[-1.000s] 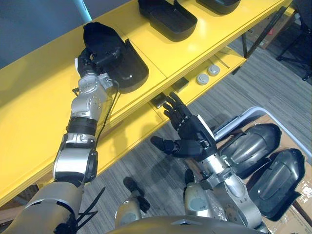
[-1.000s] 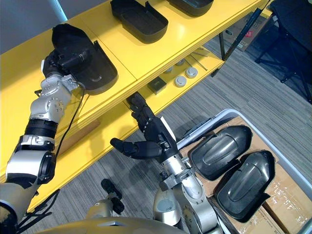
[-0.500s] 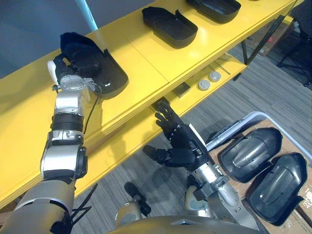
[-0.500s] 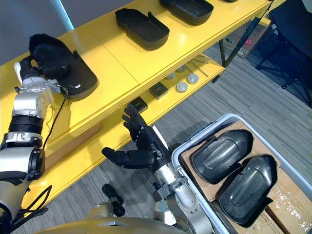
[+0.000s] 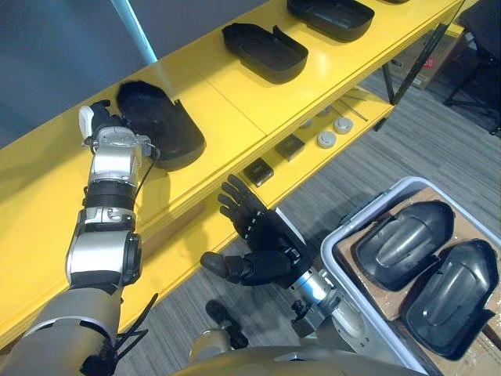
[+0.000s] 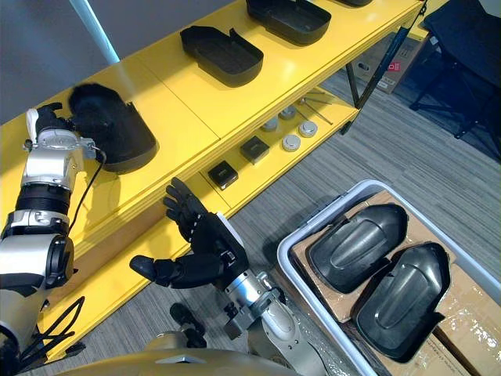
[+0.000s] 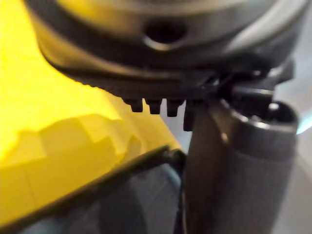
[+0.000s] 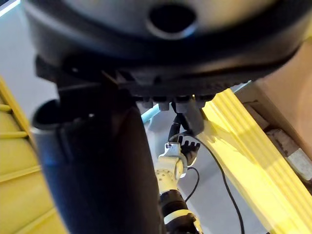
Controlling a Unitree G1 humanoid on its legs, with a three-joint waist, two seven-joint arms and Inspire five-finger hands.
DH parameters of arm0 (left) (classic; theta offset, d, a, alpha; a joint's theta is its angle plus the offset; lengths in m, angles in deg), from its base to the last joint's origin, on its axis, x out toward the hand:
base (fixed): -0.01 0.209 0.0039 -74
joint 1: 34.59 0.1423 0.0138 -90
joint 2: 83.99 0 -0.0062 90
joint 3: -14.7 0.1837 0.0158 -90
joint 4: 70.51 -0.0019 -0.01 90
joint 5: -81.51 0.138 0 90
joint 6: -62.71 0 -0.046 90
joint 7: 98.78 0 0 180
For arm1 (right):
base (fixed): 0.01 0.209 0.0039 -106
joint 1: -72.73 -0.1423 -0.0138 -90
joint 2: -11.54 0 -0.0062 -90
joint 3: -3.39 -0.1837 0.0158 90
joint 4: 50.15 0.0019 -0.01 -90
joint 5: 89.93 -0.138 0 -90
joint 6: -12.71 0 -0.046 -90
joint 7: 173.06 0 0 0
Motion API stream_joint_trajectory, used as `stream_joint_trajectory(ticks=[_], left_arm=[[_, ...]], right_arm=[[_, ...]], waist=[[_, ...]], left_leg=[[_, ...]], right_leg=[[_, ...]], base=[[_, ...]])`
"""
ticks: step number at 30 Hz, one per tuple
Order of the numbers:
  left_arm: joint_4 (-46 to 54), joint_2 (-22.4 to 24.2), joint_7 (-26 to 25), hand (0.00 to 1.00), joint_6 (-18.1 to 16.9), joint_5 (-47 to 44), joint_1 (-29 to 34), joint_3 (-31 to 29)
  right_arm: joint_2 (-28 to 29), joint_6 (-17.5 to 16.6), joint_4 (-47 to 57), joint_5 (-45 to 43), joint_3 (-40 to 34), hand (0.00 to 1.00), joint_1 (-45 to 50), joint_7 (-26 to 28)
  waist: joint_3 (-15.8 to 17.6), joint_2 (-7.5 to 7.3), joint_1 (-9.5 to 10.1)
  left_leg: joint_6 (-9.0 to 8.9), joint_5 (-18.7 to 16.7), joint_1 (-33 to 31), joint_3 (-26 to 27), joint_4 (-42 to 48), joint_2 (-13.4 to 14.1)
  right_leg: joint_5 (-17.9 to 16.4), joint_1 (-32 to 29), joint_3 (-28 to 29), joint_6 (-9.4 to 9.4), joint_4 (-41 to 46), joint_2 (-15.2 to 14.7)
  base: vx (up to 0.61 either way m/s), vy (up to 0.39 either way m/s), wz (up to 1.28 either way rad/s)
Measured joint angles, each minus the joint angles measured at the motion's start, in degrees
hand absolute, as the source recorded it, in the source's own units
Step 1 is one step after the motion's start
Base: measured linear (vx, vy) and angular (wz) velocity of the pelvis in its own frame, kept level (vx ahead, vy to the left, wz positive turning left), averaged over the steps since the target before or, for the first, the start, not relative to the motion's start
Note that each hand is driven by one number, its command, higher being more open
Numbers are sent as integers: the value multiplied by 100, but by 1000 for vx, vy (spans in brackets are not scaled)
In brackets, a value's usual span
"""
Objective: Walk over and take three plastic housings, then place them on the shelf
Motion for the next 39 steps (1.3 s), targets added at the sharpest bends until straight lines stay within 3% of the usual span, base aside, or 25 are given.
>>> stream_joint_trajectory(ticks=[5,10,13,15,20,21,24,27,29,31,35,39], left_arm=[[1,1,-366,100,-552,-76,-74,194],[24,-2,-376,100,-551,728,-443,464],[26,-5,-481,100,-648,490,-474,592],[26,-4,-677,100,-938,59,-474,619],[470,-30,-1275,100,-2059,-755,-348,619],[1167,-53,-1388,100,-2414,-873,-27,612],[2739,-50,-1416,100,-3050,-868,964,601],[4171,72,-1337,100,-3340,-876,2202,544],[5231,578,-1116,100,-3476,-901,3536,394],[5633,888,-897,100,-3503,-949,4313,319],[5860,1335,-297,100,-3546,-1154,5742,108],[5979,1398,438,100,-3570,-1374,6390,-30]], right_arm=[[-5,-7,2,1,-4,100,46,12],[-6,-8,3,1,-2,100,56,32],[-8,-18,3,19,-1,100,67,27],[-11,-64,3,169,-1,100,82,13],[-12,-490,3,672,-24,100,248,7],[-11,-632,18,861,-111,100,229,2],[-12,-974,20,1023,-533,100,-61,-232],[-12,-1255,22,1256,-1171,100,-500,-551],[-12,-1360,18,1295,-1816,100,-811,-886],[-20,-1391,-7,1440,-2160,100,-952,-1072],[-362,-1396,-454,2571,-2751,100,-1341,-1534],[-545,-1295,-972,2876,-3244,100,-1514,-1599]], waist=[[-80,72,-1],[-97,92,11],[-129,130,15],[-131,133,14],[-131,132,51],[-131,132,57],[-191,124,110],[-306,131,266],[-474,135,467],[-547,126,588],[-610,108,877],[-622,73,1065]], left_leg=[[1,1,-20,-15,-1,0],[31,22,-56,-43,-2,-9],[39,23,-58,-65,-2,-28],[49,29,-61,-96,-2,-46],[66,41,-77,-219,-3,-85],[74,48,-81,-277,-3,-93],[89,73,-63,-486,-3,-119],[62,126,-59,-731,-1,-148],[59,150,-70,-1039,-1,-197],[70,158,-85,-1226,-1,-210],[13,225,-229,-1816,-1,-265],[32,330,-286,-2086,9,-329]], right_leg=[[0,0,-20,0,0,-1],[4,1,-63,7,0,-15],[5,13,-81,9,0,-31],[6,35,-118,10,0,-34],[5,111,-237,11,-9,-60],[2,154,-311,13,-10,-73],[-52,312,-492,45,-9,-96],[-131,452,-690,58,25,-119],[-222,631,-947,71,36,-145],[-282,748,-1119,68,34,-141],[-422,924,-1563,42,16,-115],[-410,1040,-1739,16,5,-107]], base=[[4,0,1],[2,1,5],[1,2,4],[1,3,9],[0,7,12],[2,8,18],[11,0,29],[18,-15,37],[23,-22,57],[18,-28,56],[-38,-27,55],[-14,-1,32]])
